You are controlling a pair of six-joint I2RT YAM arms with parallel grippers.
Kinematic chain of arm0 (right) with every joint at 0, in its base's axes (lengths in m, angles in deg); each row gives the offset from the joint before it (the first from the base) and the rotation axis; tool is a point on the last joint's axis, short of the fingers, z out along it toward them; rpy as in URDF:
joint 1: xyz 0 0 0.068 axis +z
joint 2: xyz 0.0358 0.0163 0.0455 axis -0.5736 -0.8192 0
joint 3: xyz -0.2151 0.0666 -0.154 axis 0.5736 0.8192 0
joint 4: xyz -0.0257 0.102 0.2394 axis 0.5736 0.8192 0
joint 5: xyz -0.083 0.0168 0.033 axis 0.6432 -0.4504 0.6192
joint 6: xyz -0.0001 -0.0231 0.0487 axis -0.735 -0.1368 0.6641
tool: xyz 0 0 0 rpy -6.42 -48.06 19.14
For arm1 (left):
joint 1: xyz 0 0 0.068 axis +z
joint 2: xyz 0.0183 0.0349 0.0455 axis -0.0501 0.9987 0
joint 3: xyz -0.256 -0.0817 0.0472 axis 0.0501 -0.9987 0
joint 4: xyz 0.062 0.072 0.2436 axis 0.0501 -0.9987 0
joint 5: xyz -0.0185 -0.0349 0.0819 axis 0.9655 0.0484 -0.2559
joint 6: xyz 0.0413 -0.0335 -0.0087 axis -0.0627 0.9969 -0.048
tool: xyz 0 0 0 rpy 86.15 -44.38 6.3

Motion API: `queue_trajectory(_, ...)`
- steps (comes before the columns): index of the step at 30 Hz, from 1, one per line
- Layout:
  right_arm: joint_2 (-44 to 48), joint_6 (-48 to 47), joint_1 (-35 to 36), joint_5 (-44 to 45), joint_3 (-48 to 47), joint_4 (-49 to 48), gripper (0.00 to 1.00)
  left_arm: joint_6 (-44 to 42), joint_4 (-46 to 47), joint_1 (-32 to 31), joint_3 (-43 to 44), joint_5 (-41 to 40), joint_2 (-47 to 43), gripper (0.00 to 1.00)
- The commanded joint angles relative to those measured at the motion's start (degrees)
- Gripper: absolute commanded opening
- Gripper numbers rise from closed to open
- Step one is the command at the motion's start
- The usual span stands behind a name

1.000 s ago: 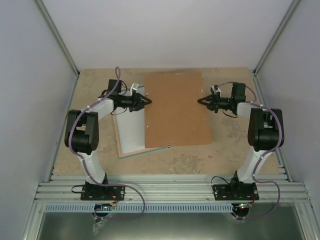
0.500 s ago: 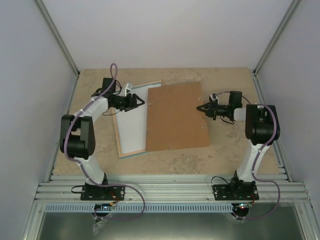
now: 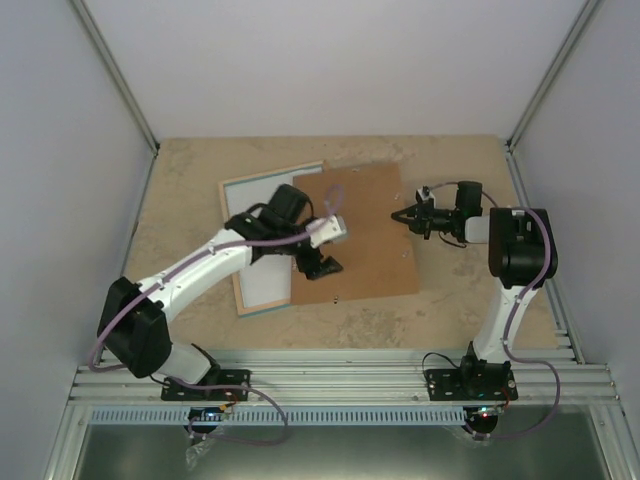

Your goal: Put the photo into the frame

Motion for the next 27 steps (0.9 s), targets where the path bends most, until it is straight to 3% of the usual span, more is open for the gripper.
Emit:
queue_trajectory(1,1.7,6.4,0.9,-4.0,-0.3,-7.1,0.01,-10.1,-1.2,-7.6,-1.6,-7.8,-0.6,0.87)
queue_trajectory(7,2.7,15.2,1.4,-4.0,1.5,-17.5,0.00,-13.1,0.9,-13.2,-3.9,-13.9,-0.3,0.88)
queue_trajectory(27,3.5,17.9,2.9,-4.7,2.6,-20.6,0.01,-14.9,-0.5,-13.3,-10.7,-26.5,-4.2,0.87)
